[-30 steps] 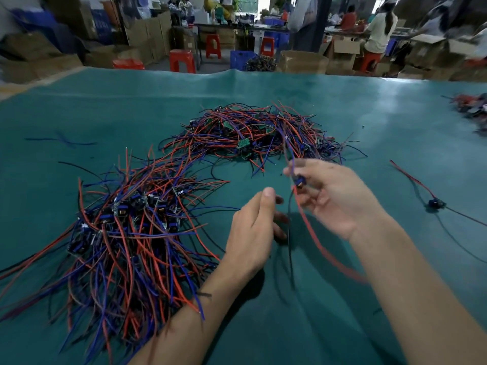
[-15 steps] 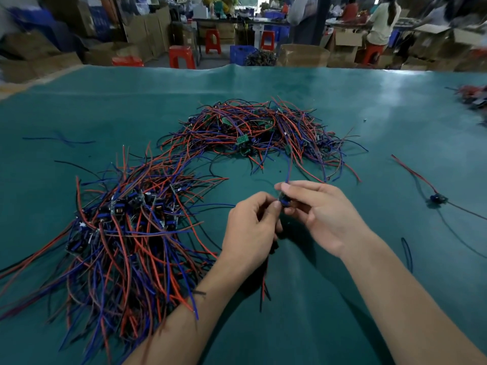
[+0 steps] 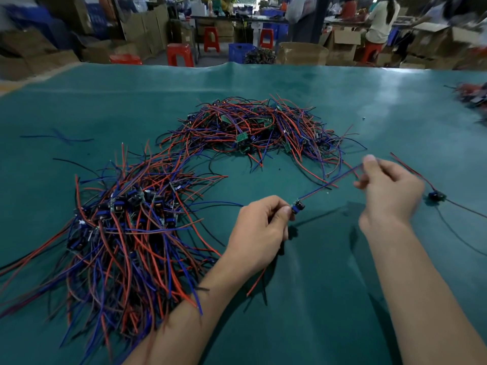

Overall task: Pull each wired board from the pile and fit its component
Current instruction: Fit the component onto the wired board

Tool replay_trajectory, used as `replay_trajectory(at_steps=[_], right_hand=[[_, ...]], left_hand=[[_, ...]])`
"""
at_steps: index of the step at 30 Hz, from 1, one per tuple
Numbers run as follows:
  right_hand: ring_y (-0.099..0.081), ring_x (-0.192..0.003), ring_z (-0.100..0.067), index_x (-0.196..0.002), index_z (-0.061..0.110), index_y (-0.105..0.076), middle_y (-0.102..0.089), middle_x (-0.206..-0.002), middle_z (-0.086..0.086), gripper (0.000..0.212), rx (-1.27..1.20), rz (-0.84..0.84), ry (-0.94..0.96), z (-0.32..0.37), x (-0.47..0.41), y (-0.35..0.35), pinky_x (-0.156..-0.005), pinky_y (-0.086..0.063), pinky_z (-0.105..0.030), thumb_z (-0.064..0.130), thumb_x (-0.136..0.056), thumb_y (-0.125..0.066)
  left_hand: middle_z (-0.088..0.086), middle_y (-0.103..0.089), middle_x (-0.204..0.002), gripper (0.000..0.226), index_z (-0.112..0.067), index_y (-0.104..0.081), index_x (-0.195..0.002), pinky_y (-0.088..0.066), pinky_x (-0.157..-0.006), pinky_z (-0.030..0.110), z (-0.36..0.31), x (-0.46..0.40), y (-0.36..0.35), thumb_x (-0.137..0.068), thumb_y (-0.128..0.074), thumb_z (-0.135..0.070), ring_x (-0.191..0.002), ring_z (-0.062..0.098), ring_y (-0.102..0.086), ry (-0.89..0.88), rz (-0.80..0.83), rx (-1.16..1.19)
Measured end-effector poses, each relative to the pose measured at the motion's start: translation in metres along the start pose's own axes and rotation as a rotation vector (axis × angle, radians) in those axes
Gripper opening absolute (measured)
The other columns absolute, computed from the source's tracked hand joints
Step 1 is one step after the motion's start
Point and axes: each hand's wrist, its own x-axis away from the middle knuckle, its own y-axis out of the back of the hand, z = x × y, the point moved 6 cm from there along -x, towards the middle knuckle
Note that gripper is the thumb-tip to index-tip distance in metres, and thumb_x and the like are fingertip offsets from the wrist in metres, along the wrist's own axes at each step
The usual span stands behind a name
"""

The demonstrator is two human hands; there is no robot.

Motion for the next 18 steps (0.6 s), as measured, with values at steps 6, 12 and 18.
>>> replay_trajectory(at_steps=[6,12,18], right_hand=[[-0.051,-0.045,-0.012,-0.078,0.009,-0.072,-0.061,-0.058,-0.002,0.026,0.137,0.403,-0.274,-0.017,0.028,-0.031,-0.041,-0.036,-0.023,0.026,-0.096,-0.067],[-0.060,-0.067,-0.013,-0.085,0.014,-0.077,-0.072,-0.078,-0.007,0.002,0.233,0.957,-0.098,-0.018,0.080,-0.067,-0.049,-0.041,-0.022,0.013,-0.085,-0.079],[-0.062,-0.069,-0.007,-0.088,0.013,-0.075,-0.074,-0.080,0.003,0.018,-0.014,0.670,0.037,0.006,0.059,-0.055,-0.055,-0.046,-0.019,-0.004,-0.083,-0.075]], left_hand=[[0.002,-0.069,-0.064,0.021,-0.008,-0.056,-0.091,-0.039,-0.046,0.021,0.005,-0.001,0.011,-0.107,-0.044,-0.012,-0.045,0.011,-0.054,0.068,-0.178,0.152],[0.005,-0.073,-0.068,0.021,-0.013,-0.061,-0.085,-0.051,-0.052,0.027,0.006,-0.004,0.012,-0.103,-0.050,-0.011,-0.049,0.015,-0.063,0.041,-0.158,0.098],[-0.001,-0.067,-0.059,0.023,-0.015,-0.063,-0.083,-0.052,-0.053,0.028,0.000,-0.003,0.001,-0.103,-0.051,-0.012,-0.047,0.014,-0.059,0.005,-0.015,0.089]])
